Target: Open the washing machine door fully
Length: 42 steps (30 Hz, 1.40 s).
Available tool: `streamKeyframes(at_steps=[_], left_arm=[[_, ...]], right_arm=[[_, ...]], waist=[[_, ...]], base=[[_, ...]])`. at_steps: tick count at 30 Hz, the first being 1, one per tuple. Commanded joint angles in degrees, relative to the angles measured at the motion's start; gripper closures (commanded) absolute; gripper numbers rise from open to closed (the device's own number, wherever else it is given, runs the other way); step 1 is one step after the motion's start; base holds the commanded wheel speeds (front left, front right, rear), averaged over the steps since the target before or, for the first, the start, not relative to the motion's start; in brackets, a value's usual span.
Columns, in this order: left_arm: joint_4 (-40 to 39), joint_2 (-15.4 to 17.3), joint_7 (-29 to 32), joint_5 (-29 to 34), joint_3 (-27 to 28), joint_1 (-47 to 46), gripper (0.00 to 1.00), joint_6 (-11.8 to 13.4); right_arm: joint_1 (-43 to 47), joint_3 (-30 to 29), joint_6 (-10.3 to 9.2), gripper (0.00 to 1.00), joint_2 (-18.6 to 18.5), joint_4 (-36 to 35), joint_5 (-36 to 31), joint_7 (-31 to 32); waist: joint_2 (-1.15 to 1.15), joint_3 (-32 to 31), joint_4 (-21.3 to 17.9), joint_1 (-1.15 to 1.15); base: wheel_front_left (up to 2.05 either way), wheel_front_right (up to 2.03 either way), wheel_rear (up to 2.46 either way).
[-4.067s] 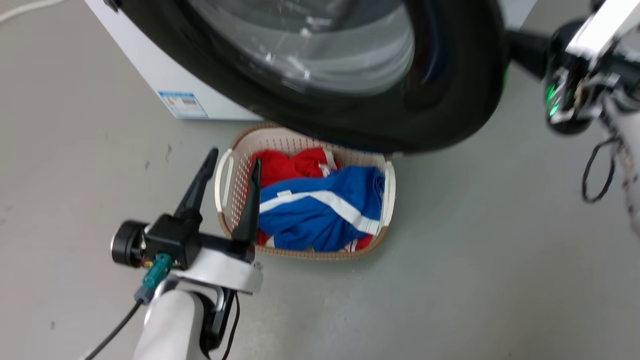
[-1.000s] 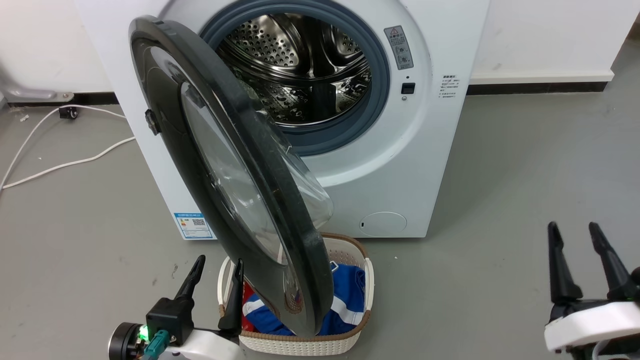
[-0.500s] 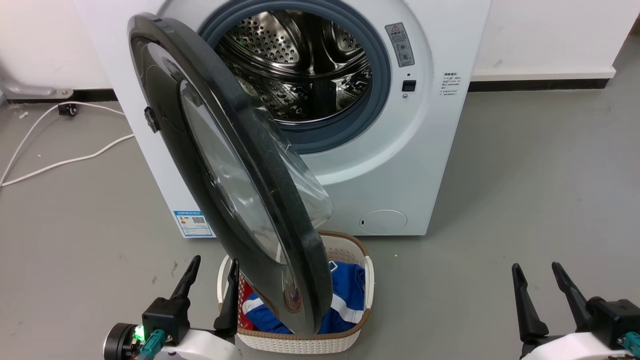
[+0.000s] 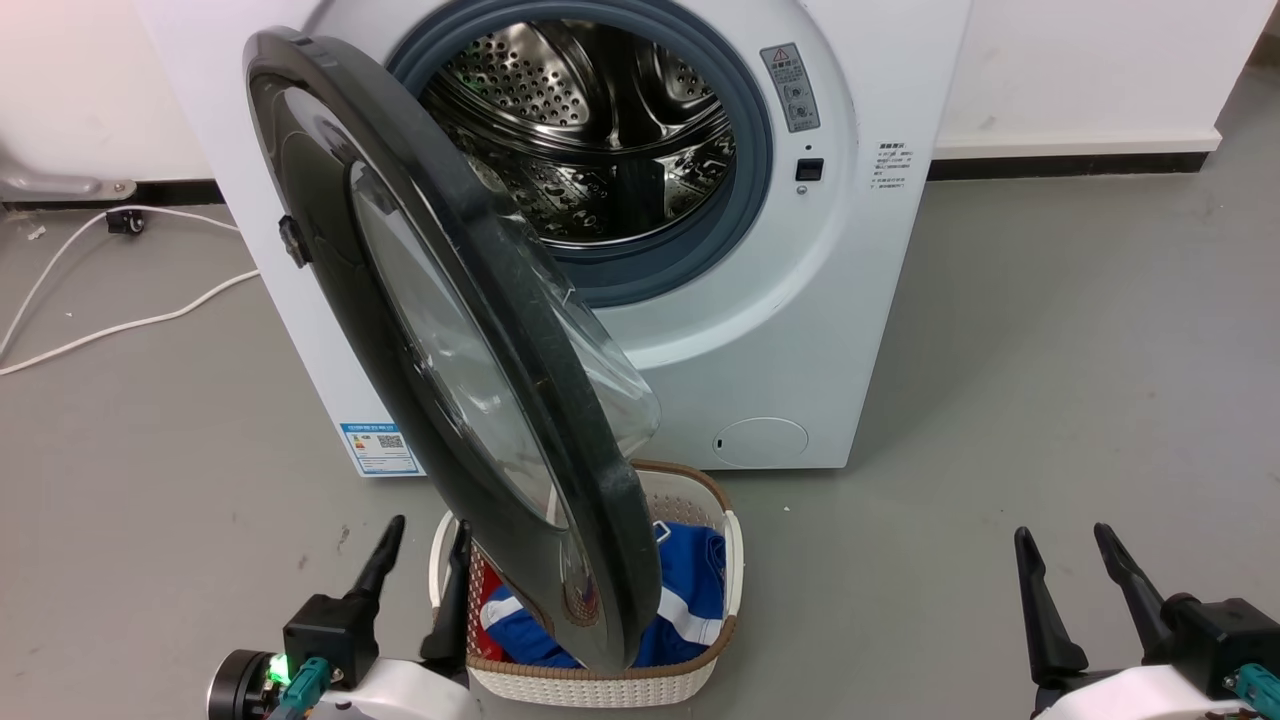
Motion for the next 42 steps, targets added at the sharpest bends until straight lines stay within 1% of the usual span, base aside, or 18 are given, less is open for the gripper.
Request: streamKeyframes(at_steps=[1,11,16,23,30,32,36,42], left_arm=[[0.1,0.2,0.3,-0.2,-0.1,-0.2,1.0,0.0],[0.2,0.4,1.0,-1.0,-0.2,-0.3,1.0,0.6],[-1.8,0.4,0.8,-1.6,0.9,-1.5,1.0,1.8],[-11.3,1.8,2.1,-0.5,1.9,-4.3,1.0,3.4],[-24.0,2.5,3.4,1.7,1.5,-9.6,1.0,4.6],[-27.1,2.6,3.8,2.3,1.0,-11.5,1.0,4.6],[-31.8,1.6,4.9,3.1,-1.5,-15.7,1.0,3.8],[-34.6,-1.3,8.1,1.7,-8.7,-19.8,1.0,1.0]], right_arm=[[-0.3,0.1,0.01,0.0,0.2,-0.3,0.2,-0.2],[-0.7,0.8,0.01,0.0,0.2,-0.2,-0.2,0.2],[-1.0,0.7,0.01,0.0,0.2,-0.1,-0.4,0.2],[-1.4,1.0,0.01,0.0,0.2,0.3,-0.5,0.4],[-2.0,1.1,0.01,0.0,0.2,0.8,-0.1,0.3],[-2.2,1.0,0.01,0.0,0.2,1.0,0.0,0.2],[-2.2,0.7,0.01,0.0,0.2,1.6,0.1,0.1],[-2.4,0.4,0.01,0.0,0.2,2.3,0.9,0.4]], waist=[[0.0,0.0,0.0,0.0],[0.0,0.1,-0.3,0.0],[0.0,0.1,-0.2,0.0],[0.0,0.0,0.2,0.0],[0.0,0.3,0.3,0.0],[0.0,0.5,0.6,0.0],[0.0,0.6,1.0,0.0],[0.0,0.7,1.2,0.0]], base=[[0.0,0.0,0.0],[0.0,0.0,0.0],[0.0,0.0,0.0],[0.0,0.0,0.0],[0.0,0.0,0.0],[0.0,0.0,0.0],[0.0,0.0,0.0],[0.0,0.0,0.0]])
